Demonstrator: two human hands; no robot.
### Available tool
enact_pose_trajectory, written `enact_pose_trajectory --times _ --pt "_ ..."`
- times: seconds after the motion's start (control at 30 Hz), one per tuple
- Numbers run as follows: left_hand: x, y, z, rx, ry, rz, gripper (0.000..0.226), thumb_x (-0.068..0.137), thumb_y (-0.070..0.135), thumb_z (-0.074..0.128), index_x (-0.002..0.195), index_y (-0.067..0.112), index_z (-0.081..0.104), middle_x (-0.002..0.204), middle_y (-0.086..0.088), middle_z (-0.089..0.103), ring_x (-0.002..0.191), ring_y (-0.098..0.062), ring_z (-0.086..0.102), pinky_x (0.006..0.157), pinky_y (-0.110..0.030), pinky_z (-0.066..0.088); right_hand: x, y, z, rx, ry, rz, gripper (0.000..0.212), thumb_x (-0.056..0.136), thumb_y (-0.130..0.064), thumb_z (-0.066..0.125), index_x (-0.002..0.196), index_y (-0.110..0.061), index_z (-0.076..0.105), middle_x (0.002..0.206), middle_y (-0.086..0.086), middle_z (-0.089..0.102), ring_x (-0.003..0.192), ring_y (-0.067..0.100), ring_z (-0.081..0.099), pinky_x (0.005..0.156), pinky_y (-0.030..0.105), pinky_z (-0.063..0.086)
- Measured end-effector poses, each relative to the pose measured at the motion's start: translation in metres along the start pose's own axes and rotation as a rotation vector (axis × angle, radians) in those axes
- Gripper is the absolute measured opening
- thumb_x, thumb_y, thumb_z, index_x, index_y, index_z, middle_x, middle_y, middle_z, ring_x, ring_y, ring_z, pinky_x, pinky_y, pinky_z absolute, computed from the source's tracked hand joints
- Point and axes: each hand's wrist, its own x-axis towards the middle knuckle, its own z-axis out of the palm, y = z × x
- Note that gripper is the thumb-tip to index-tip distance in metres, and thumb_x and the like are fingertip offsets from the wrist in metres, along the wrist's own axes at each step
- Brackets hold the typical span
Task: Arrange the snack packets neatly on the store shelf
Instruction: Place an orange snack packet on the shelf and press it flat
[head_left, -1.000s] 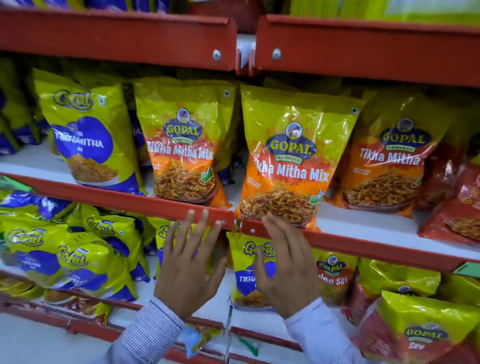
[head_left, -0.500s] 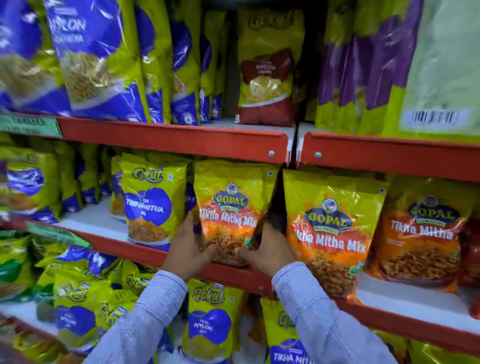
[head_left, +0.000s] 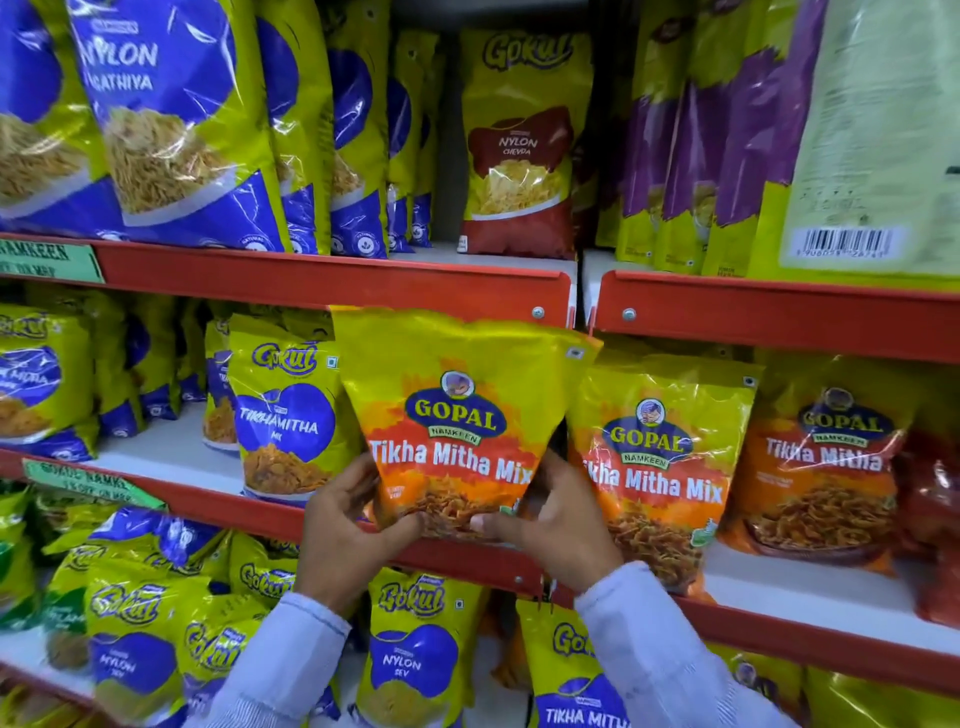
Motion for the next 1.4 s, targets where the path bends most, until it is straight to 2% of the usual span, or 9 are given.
enact_pose_trajectory --times 0.13,0.3,0.5,0.6,0.73,0.87,1.07,1.17,1.4 --pt "-0.022 0.051 0.008 -0.038 0.011 0.099 0.062 0.052 0.027 0.087 0.110 0.014 0.070 0.104 -0.004 0.079 0.097 -0.021 0.075 0.083 -0.035 0.062 -0.035 -0.037 -0.044 0.084 0.036 -0.114 0.058 0.057 -0.009 0.091 0.108 -0.022 0.066 0.104 -0.004 0.078 0.094 0.010 0.073 0.079 0.020 0.057" --pt "-0.039 0.085 0.042 -0.032 0.020 0.116 0.069 0.047 0.035 0.091 0.110 0.017 0.071 0.103 0.000 0.080 0.096 -0.019 0.075 0.087 -0.042 0.061 -0.059 -0.051 -0.098 0.069 0.054 -0.176 0.047 0.055 -0.017 0.088 0.098 -0.026 0.071 0.091 -0.007 0.080 0.086 0.009 0.074 0.071 0.017 0.056" --pt "-0.055 0.104 0.090 -0.043 -0.033 0.116 0.075 0.048 0.039 0.091 0.115 0.015 0.070 0.108 -0.001 0.079 0.101 -0.018 0.074 0.090 -0.053 0.059 -0.080 -0.043 -0.144 0.040 0.096 -0.173 0.049 0.058 -0.020 0.088 0.102 -0.032 0.070 0.098 -0.005 0.080 0.094 0.015 0.074 0.085 0.038 0.058" --pt "-0.064 0.108 0.115 -0.065 -0.060 0.102 0.076 0.046 0.038 0.091 0.116 0.015 0.070 0.107 0.001 0.079 0.100 -0.016 0.074 0.090 -0.049 0.060 -0.095 -0.033 -0.167 0.044 0.116 -0.160 0.049 0.058 -0.018 0.088 0.102 -0.029 0.070 0.097 -0.004 0.080 0.092 0.013 0.074 0.081 0.030 0.058" --pt "-0.086 0.109 0.165 -0.090 -0.144 0.053 0.074 0.044 0.028 0.094 0.113 0.013 0.071 0.100 -0.001 0.081 0.091 -0.014 0.076 0.077 -0.027 0.062 -0.124 -0.008 -0.211 0.057 0.162 -0.119 0.049 0.057 -0.019 0.088 0.103 -0.021 0.071 0.101 0.001 0.079 0.096 0.016 0.073 0.083 0.025 0.058" --pt "-0.102 0.104 0.224 -0.110 -0.244 -0.003 0.065 0.050 0.018 0.094 0.111 0.011 0.072 0.097 0.000 0.081 0.088 -0.014 0.077 0.071 -0.024 0.061 -0.142 0.021 -0.258 0.042 0.180 -0.071 0.047 0.059 -0.014 0.087 0.103 -0.020 0.071 0.101 0.001 0.080 0.095 0.014 0.074 0.077 0.021 0.058" --pt "-0.099 0.090 0.312 -0.090 -0.286 -0.055 0.064 0.055 0.023 0.091 0.115 0.016 0.070 0.104 0.003 0.080 0.093 -0.012 0.076 0.084 -0.039 0.063 -0.133 0.074 -0.319 0.081 0.221 0.028 0.054 0.052 -0.021 0.093 0.100 -0.016 0.070 0.091 0.005 0.080 0.084 0.018 0.074 0.067 0.033 0.061" --pt "-0.091 0.078 0.341 -0.089 -0.296 -0.089 0.065 0.054 0.031 0.090 0.115 0.019 0.069 0.105 0.002 0.079 0.095 -0.012 0.075 0.087 -0.047 0.062 -0.120 0.098 -0.335 0.102 0.216 0.058 0.058 0.052 -0.031 0.094 0.103 -0.019 0.070 0.100 0.009 0.079 0.094 0.026 0.074 0.083 0.050 0.061" --pt "-0.089 0.052 0.362 -0.023 -0.317 -0.123 0.062 0.053 0.043 0.090 0.110 0.034 0.068 0.112 0.006 0.077 0.101 -0.009 0.073 0.093 -0.047 0.060 -0.115 0.139 -0.340 0.094 0.225 0.131 0.068 0.053 -0.051 0.091 0.108 -0.019 0.069 0.107 0.002 0.078 0.108 0.030 0.070 0.089 0.045 0.057"
